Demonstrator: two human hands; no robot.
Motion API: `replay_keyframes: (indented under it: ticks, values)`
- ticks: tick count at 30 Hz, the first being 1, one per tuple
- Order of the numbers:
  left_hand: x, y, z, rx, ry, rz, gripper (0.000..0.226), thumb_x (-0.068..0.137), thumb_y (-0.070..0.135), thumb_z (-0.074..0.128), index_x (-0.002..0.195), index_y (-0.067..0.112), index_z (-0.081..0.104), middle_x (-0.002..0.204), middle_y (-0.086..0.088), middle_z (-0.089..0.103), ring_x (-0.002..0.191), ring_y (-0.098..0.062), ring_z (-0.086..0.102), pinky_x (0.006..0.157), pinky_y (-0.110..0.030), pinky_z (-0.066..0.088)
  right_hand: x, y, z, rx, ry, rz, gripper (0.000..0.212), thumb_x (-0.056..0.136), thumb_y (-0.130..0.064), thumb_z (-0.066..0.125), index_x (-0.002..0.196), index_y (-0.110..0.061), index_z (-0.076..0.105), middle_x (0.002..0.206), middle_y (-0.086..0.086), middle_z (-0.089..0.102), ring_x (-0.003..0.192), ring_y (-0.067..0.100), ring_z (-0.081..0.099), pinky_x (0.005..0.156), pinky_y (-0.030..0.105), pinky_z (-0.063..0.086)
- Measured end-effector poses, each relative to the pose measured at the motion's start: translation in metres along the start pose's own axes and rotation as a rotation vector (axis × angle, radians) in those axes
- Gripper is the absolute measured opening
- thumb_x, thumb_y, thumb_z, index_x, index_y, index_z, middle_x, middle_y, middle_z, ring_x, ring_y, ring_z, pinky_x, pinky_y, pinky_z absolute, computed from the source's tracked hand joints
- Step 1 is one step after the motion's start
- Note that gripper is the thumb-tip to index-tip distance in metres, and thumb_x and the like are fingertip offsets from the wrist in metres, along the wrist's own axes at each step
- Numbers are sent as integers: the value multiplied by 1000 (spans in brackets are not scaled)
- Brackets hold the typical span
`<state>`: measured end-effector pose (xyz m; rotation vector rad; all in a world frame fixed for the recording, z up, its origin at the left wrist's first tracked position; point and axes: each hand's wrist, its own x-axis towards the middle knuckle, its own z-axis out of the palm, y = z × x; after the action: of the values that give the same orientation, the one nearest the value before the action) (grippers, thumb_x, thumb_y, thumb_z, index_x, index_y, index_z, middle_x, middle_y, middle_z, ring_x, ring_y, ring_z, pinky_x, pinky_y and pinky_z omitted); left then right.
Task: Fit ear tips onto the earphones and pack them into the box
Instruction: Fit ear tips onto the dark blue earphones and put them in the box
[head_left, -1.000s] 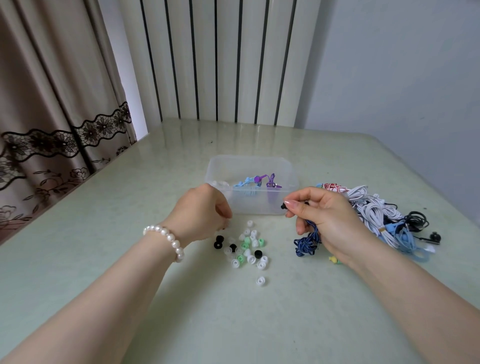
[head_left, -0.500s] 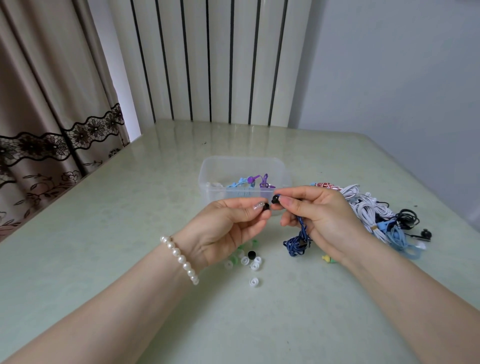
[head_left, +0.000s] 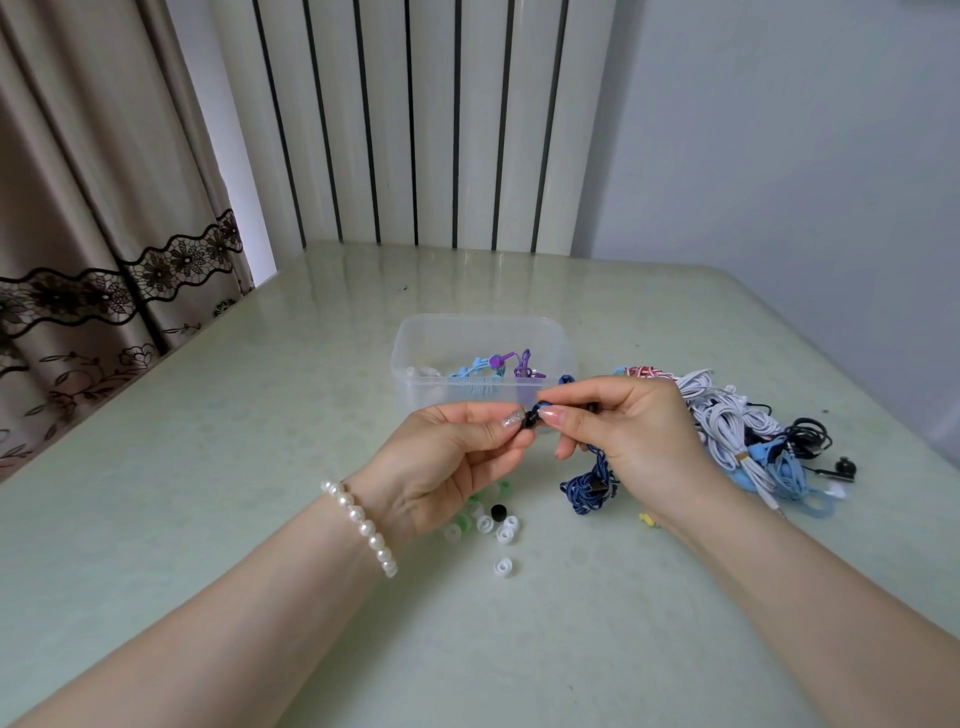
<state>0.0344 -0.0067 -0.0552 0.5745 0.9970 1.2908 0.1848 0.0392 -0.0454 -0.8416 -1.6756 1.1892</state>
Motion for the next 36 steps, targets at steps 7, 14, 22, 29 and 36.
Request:
replay_keyframes:
  ticks: [7,14,22,29,36]
  values:
    - [-2,1,3,30,28,33,11,80,-8,57,82,-1,64,68,-12,70,60,-15,69,58,-21,57,0,2,1,-57,34,-22,16,74,7,67,85,-4,70,43,-8,60,38,6,53,47,8,38]
    - [-5,-1,6,59,23,56,10,79,-9,57,85,-5,64,74,-16,71,64,-19,70,60,-21,57,-1,4,4,-89,50,-12,17,74,9,67,75,-7,69,45,-8,62,44,4,60,49,10,44]
    - [-6,-4,9,69,63,93,9,75,-12,60,80,-6,65,70,-18,70,62,-22,70,59,-22,57,-3,6,8,-93,67,46,26,75,9,66,68,-16,68,49,-8,64,50,7,65,51,17,53]
    - [-7,-7,13,49,118,108,10,76,-14,60,82,-7,64,68,-18,70,58,-20,69,55,-21,57,-5,5,15,-184,155,27,31,75,5,69,63,-23,64,58,-3,63,46,6,61,53,18,54]
    - [-7,-8,14,43,120,117,9,78,-12,59,83,-5,64,71,-18,71,62,-20,70,59,-22,58,-7,8,17,-353,192,-107,13,74,4,69,72,-8,71,64,-3,62,64,25,65,69,42,56]
